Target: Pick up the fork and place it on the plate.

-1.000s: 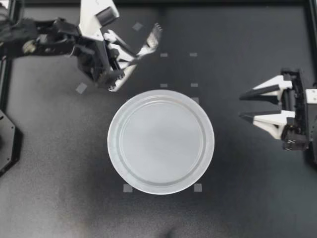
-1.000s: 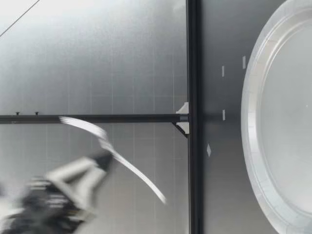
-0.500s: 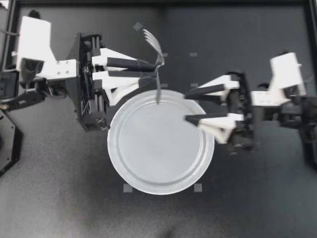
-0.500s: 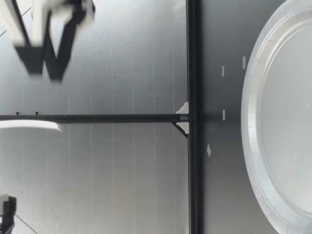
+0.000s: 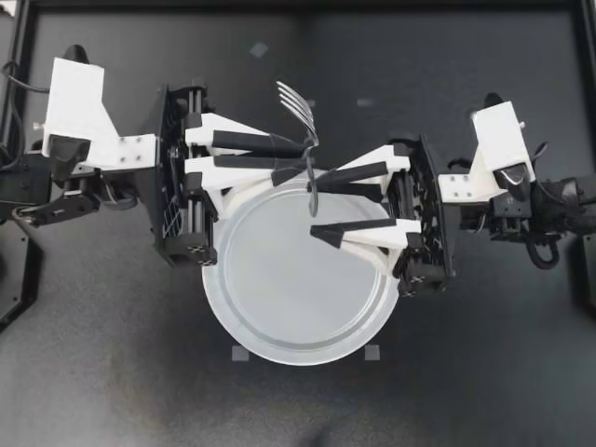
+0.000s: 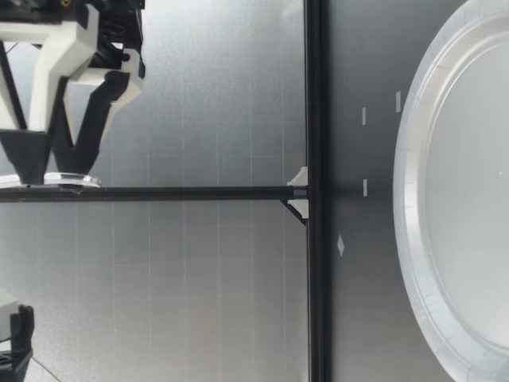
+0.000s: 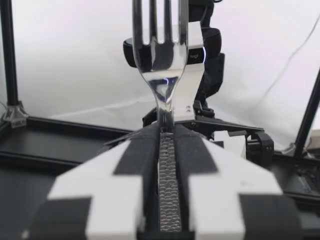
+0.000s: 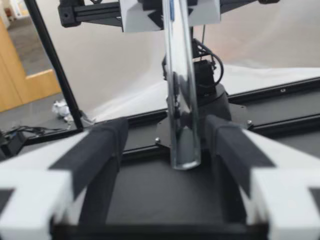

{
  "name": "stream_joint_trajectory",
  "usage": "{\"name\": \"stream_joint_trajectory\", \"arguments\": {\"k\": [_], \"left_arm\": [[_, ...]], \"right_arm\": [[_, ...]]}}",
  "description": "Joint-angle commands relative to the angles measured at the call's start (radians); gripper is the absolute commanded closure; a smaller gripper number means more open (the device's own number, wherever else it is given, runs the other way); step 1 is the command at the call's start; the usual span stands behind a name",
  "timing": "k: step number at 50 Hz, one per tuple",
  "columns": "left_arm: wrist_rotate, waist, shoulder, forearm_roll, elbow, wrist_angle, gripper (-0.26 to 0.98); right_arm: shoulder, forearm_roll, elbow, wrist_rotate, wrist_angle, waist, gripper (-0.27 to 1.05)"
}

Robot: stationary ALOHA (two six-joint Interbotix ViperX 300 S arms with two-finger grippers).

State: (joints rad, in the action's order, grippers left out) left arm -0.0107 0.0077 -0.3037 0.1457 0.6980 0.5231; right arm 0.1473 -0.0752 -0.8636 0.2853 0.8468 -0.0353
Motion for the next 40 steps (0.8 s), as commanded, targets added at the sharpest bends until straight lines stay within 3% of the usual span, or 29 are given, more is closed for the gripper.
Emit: {"name": "stream_joint_trajectory", "arguments": {"k": [1, 22, 40], "left_arm": [[0.002, -0.003, -0.009, -0.006, -0.014, 0.020, 0.67], [0.002, -0.003, -0.009, -0.009, -0.006, 0.020, 0.67], [0.023, -0.003, -0.008, -0.009, -0.003, 0.008, 0.61]], "right_arm": [[0.006, -0.005, 0.026, 0.005, 0.011, 0.006, 0.17], [-0.003, -0.052, 0.026, 0.000, 0.032, 0.006, 0.67], [-0.006, -0.061, 0.026, -0.005, 0.029, 0.006, 0.70]]}}
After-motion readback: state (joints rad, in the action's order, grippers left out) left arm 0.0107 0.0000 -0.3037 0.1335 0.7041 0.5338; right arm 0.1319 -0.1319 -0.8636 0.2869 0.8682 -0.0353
